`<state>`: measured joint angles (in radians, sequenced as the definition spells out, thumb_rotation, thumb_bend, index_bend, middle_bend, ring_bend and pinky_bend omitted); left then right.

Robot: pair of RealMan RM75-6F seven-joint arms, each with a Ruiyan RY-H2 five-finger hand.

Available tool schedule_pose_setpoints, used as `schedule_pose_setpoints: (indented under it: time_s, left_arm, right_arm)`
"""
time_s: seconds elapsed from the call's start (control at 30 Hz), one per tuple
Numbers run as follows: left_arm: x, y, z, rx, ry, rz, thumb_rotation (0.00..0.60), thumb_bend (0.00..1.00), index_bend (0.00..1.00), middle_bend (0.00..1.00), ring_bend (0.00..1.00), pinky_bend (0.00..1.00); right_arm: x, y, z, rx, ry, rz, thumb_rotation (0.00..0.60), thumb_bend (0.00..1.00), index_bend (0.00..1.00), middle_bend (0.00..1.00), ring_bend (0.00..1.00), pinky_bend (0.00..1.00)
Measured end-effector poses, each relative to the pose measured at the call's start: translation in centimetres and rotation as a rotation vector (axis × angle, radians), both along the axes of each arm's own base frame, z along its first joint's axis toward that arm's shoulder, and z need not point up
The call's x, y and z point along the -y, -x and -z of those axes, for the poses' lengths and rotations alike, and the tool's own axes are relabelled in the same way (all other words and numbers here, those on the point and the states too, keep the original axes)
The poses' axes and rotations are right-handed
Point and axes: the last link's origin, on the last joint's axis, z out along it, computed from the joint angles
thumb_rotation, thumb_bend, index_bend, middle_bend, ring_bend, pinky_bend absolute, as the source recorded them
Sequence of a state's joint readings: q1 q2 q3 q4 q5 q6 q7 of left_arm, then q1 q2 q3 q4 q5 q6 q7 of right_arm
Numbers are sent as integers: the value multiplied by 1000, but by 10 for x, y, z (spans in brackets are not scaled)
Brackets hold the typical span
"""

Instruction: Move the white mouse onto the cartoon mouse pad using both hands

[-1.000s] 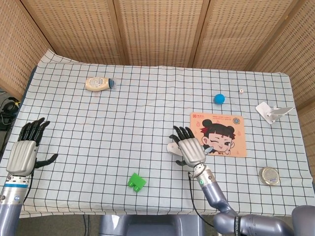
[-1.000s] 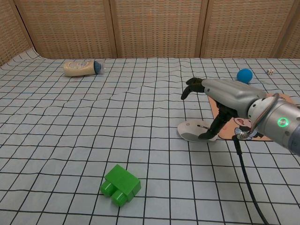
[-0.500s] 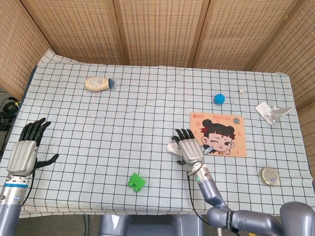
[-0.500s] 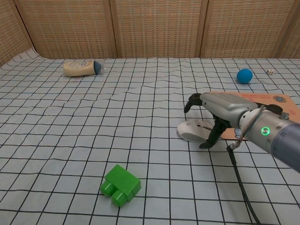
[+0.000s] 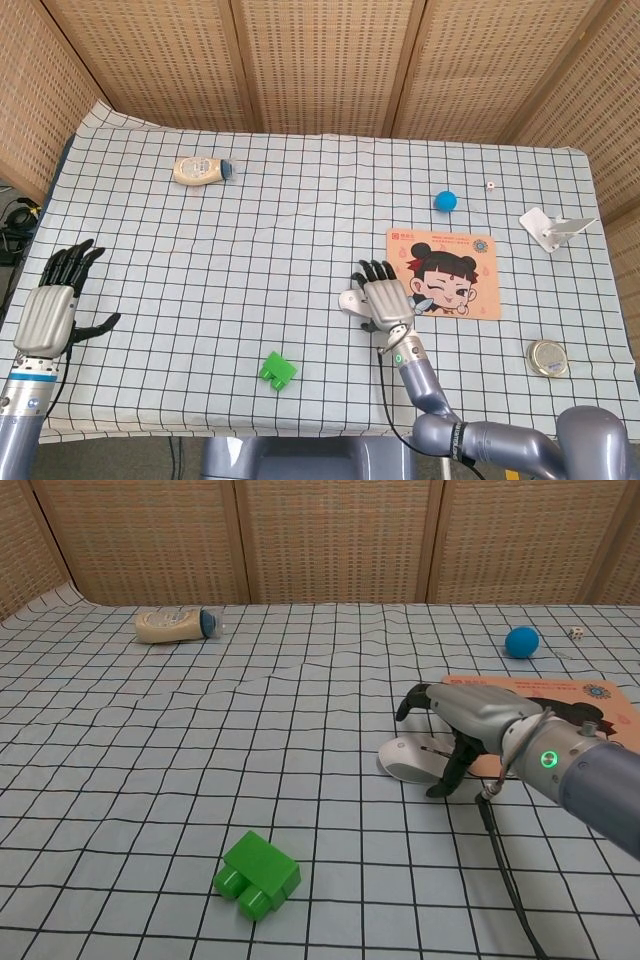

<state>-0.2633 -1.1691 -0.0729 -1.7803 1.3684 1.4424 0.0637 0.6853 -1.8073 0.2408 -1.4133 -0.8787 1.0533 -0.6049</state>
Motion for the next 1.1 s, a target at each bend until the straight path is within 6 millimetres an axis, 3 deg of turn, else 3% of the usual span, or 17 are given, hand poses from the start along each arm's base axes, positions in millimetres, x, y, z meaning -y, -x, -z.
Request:
schedule_pose_setpoints:
  time_s: [0.23,0.37,0.43,0.6,0.67,0.9,1.1]
  left_arm:
    - [0,0,0,9,2,4,600,192,107,0,0,0]
    - [0,-1,-1,11,1,5,600,193,109,0,0,0]
    - [0,-1,-1,12,1,5,600,193,111,0,0,0]
    - [0,-1,0,19,5,6,600,193,114,0,0,0]
    - [0,-1,0,20,4,6,600,193,115,0,0,0]
    - [0,1,0,23,7,3,600,192,119,0,0,0]
    - [0,0,0,19,3,3,600,193,119,0,0,0]
  right_arm:
    - [0,0,3,-10,-9,5,600,446,314,162,50,59]
    - [0,0,4,-12,-9,7,600,481,397,229,102,75]
    - [0,1,4,-13,-6,5,600,491,437,272,151,117]
    - [-1,-2,1,-8,15,-14,600,497,576,428,360,424]
    - [-2,-3,0,-1,20,-33,600,497,594,445,382,456]
    - [-5,-4,-10,-17,40,-125,600,497,605,451,393,466]
    - [10,16,-43,-142,75,-227,600,497,610,451,393,466]
